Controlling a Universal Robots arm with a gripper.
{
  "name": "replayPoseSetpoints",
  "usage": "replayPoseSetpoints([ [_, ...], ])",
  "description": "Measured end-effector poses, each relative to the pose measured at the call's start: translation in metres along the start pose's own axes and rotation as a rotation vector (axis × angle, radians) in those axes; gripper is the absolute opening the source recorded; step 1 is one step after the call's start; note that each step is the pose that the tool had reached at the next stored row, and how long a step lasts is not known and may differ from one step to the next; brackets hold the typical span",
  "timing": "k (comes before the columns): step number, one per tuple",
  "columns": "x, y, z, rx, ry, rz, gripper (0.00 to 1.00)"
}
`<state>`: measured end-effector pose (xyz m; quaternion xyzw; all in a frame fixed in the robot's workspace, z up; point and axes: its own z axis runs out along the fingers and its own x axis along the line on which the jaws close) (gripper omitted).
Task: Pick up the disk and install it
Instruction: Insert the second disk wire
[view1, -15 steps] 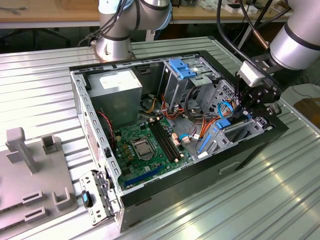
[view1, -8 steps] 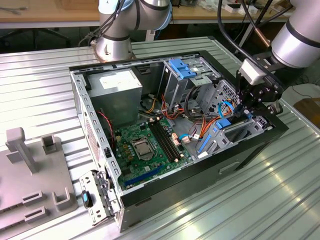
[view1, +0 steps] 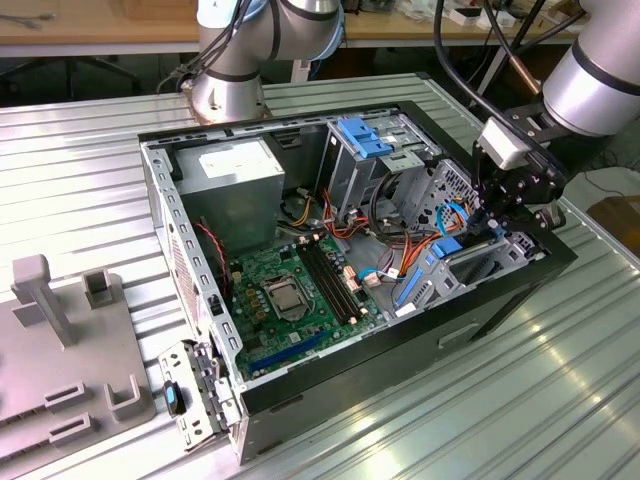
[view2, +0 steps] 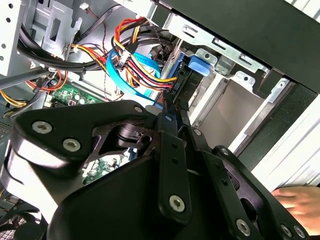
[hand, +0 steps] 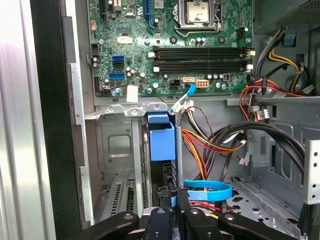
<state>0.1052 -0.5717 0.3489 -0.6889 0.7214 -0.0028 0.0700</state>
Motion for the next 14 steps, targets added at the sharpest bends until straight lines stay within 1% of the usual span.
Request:
replayPoseSetpoints([
  [3,0.0001,0.0001,0.0007,0.0,-0.0002,0.0,0.16],
  [9,0.0005,0.0004,0.0045,0.0,0.0,0.0,0.16],
  [14,0.0003,0.0003,0.003,0.0,-0.0003,0.0,0.16],
])
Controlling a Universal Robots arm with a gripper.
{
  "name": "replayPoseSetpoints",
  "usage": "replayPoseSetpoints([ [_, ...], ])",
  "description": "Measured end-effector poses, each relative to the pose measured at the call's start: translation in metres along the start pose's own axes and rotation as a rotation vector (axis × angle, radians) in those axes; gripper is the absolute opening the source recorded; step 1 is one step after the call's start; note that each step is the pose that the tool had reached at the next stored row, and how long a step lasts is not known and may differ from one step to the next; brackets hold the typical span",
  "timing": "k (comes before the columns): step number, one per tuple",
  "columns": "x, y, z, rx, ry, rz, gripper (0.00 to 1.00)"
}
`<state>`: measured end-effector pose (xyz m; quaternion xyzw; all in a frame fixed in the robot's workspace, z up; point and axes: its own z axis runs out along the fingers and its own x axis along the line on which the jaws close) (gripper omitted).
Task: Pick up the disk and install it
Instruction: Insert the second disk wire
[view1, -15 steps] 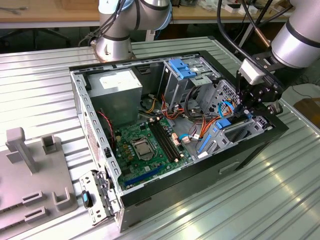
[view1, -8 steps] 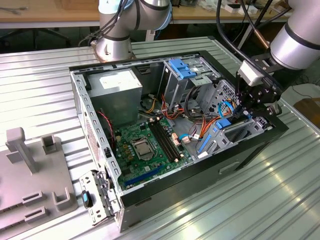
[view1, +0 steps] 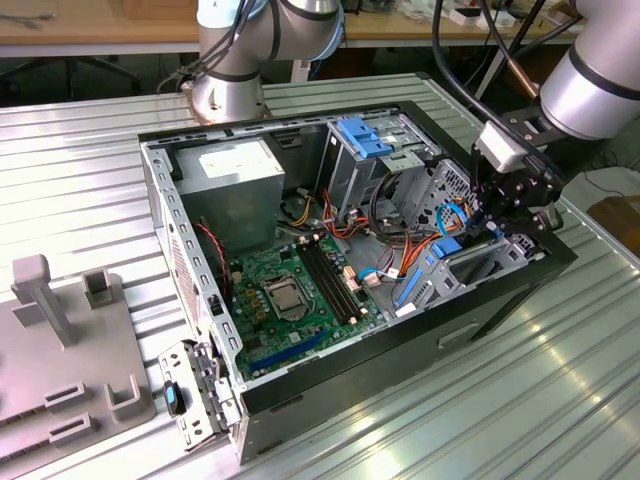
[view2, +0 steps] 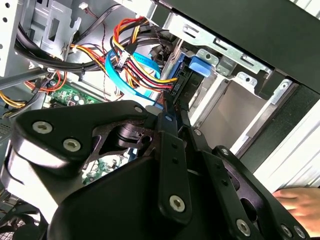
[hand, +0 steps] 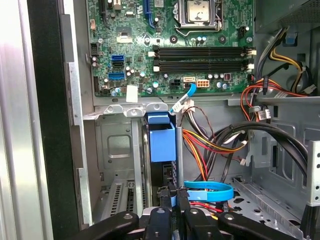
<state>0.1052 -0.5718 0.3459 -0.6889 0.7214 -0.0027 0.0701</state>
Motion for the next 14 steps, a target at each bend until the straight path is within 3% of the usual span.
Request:
replayPoseSetpoints([
  [14,-0.0005,-0.0001,-0.0012,0.0,0.0001,0.0,0.16],
])
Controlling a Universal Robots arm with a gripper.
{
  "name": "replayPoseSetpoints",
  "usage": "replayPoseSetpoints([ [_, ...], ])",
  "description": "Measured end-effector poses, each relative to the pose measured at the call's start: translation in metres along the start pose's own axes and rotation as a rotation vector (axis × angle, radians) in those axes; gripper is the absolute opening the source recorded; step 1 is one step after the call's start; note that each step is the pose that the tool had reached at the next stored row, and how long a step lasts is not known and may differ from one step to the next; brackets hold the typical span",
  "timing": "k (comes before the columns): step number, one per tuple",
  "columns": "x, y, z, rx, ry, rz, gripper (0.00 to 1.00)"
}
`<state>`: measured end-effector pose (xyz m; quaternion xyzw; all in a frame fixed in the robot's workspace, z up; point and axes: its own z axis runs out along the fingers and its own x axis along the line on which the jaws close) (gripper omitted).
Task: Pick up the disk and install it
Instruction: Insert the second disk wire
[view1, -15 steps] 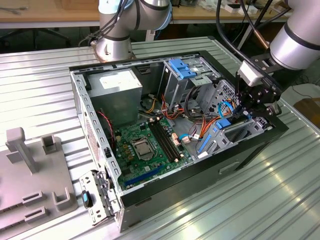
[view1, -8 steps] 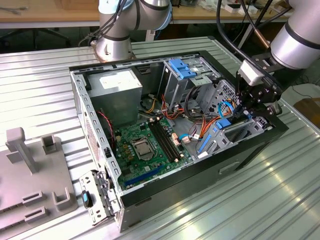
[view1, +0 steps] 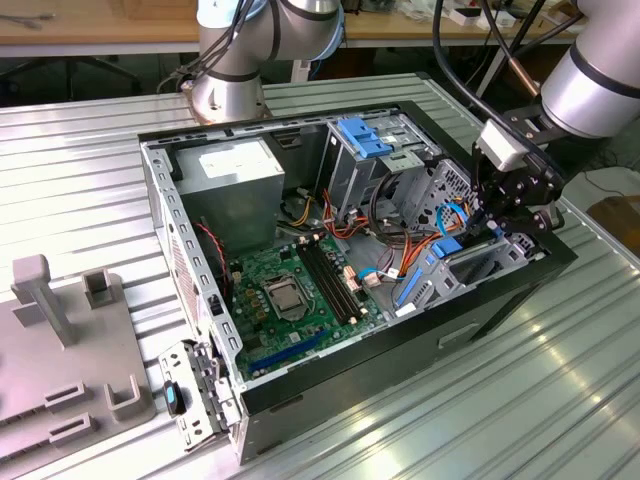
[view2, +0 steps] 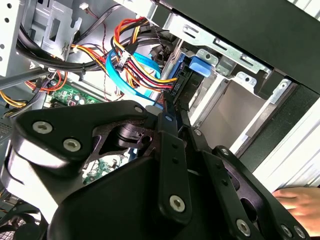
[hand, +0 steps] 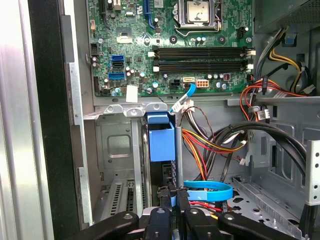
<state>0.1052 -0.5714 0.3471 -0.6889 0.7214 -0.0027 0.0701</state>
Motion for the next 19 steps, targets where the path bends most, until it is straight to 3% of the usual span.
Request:
replayPoseSetpoints([
  [19,0.0,0.0002,0.0009,-0.0021,-0.0022,-0.021,0.16],
])
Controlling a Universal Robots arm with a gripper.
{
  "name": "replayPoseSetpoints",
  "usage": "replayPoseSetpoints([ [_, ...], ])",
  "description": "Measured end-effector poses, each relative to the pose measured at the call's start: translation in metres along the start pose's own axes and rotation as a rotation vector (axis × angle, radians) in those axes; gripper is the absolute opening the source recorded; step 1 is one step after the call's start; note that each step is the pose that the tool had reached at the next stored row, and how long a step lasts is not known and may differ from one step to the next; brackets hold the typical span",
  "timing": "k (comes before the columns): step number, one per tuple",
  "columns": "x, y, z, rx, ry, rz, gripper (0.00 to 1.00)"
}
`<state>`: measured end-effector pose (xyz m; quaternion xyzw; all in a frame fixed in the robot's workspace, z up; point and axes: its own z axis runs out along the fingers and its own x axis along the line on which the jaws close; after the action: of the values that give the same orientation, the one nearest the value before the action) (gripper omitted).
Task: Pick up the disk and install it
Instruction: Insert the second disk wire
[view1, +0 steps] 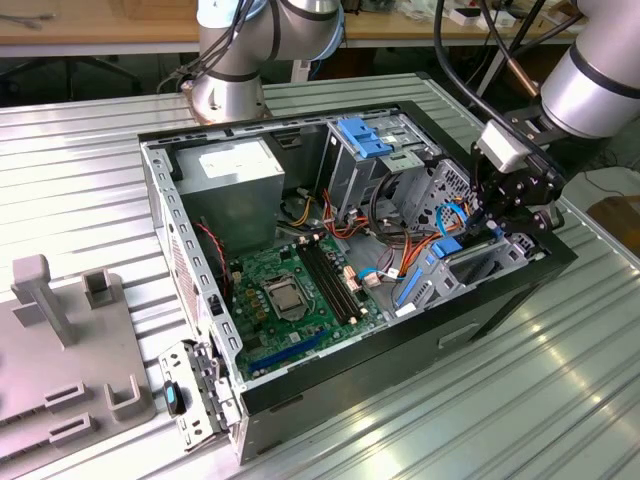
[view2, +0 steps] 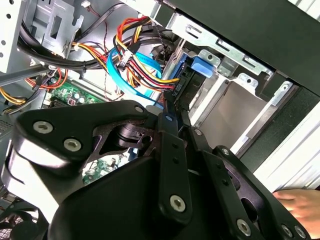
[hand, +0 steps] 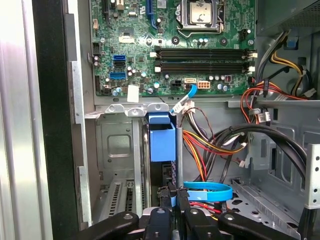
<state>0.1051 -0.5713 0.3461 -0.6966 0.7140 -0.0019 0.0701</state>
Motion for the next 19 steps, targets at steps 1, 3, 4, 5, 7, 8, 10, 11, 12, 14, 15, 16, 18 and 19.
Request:
replayPoseSetpoints([
  [1,0.0,0.0001,0.0005,0.0,0.0,0.0,0.16],
  [3,0.0001,0.0002,0.0015,-0.0001,0.0003,-0.002,0.16],
  [4,0.0002,0.0002,0.0022,-0.0003,0.0003,-0.002,0.16],
  [5,0.0003,0.0003,0.0028,-0.0003,0.0,-0.003,0.16],
  [7,0.0004,0.0004,0.0038,-0.0004,0.0,-0.004,0.16],
  [8,0.0004,0.0004,0.0039,-0.0004,0.0,-0.004,0.16],
  [10,0.0004,0.0004,0.0042,-0.0004,-0.0003,-0.004,0.16],
  [11,0.0004,0.0004,0.0042,-0.0004,-0.0003,-0.004,0.16],
  [12,0.0004,0.0004,0.0042,-0.0004,-0.0003,-0.004,0.16],
  [14,0.0004,0.0004,0.0042,-0.0004,-0.0003,-0.004,0.16],
  [15,0.0004,0.0004,0.0042,-0.0004,-0.0003,-0.004,0.16],
  [16,0.0004,0.0004,0.0042,-0.0004,-0.0003,-0.004,0.16],
  [18,0.0004,0.0005,0.0046,-0.0004,-0.0004,-0.004,0.16],
  [19,0.0005,0.0006,0.0054,-0.0004,-0.0002,-0.004,0.16],
])
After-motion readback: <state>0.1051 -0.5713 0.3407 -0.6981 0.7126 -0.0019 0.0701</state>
